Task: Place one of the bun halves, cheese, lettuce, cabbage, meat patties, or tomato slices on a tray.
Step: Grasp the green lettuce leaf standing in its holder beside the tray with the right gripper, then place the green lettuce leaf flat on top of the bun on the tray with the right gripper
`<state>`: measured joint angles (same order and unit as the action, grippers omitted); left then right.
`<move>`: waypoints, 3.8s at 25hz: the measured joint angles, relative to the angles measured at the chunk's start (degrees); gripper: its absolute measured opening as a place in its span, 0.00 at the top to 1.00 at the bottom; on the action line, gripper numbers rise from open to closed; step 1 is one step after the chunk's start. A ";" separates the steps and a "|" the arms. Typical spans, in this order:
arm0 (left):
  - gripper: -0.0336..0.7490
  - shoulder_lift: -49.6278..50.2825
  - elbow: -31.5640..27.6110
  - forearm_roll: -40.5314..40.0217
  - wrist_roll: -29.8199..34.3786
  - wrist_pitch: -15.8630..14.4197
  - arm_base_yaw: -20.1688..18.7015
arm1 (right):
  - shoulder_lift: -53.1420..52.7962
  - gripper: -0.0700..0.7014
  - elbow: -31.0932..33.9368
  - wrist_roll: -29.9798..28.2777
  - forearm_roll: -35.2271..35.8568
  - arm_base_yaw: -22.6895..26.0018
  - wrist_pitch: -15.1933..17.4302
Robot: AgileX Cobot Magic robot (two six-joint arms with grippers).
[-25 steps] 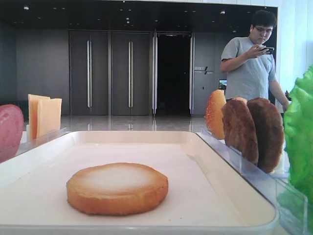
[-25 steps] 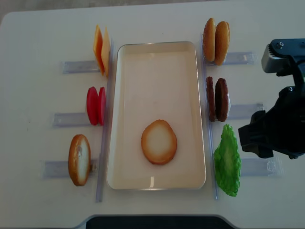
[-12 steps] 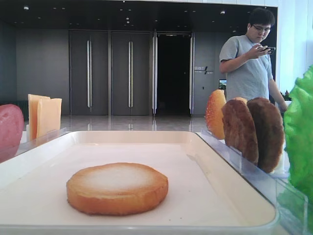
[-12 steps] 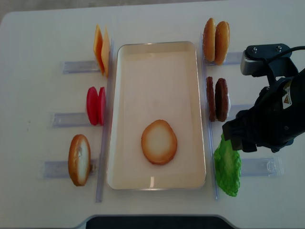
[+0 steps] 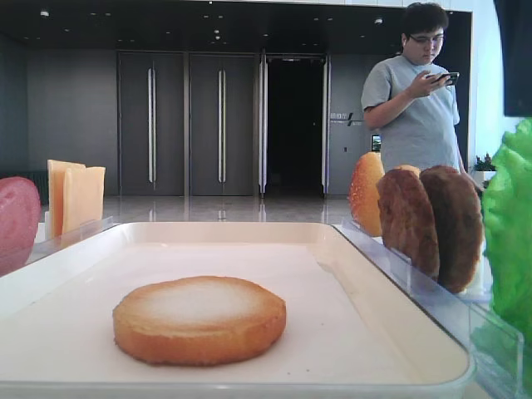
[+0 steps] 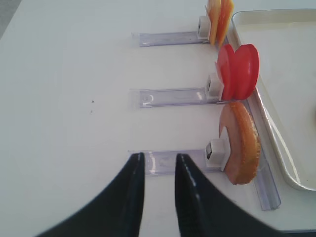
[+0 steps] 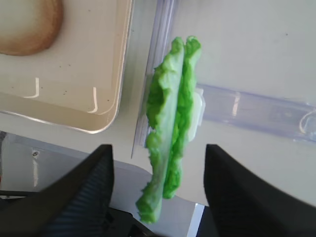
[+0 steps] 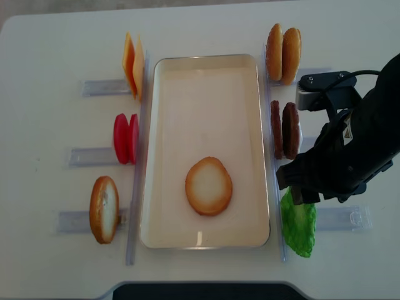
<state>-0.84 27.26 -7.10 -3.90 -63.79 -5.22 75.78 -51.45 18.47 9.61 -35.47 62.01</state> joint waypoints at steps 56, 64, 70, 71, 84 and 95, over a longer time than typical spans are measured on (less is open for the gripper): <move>0.75 0.00 -0.21 -0.02 0.00 0.00 0.00 | -7.39 0.87 -7.48 -9.77 15.99 -0.21 4.41; 0.75 0.00 -0.21 -0.02 0.00 0.00 0.00 | -4.48 0.87 -7.52 -18.96 26.22 -5.55 -2.52; 0.75 0.00 -0.21 -0.02 0.00 0.00 0.00 | 3.31 0.87 -7.52 -36.21 43.02 -5.92 -3.94; 0.75 0.00 -0.21 -0.02 0.00 0.00 0.00 | 4.76 0.87 -7.52 -38.76 45.30 -5.92 -4.04; 0.75 0.00 -0.21 -0.02 0.00 0.00 0.00 | 18.04 0.87 -7.52 -64.28 60.69 -5.92 -8.41; 0.75 0.00 -0.21 -0.06 0.00 0.00 0.00 | 22.19 0.87 -7.52 -72.54 61.93 -4.55 -12.79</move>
<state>-0.84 27.05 -7.17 -3.90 -63.79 -5.22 97.97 -58.97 -54.07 71.54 -40.02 49.22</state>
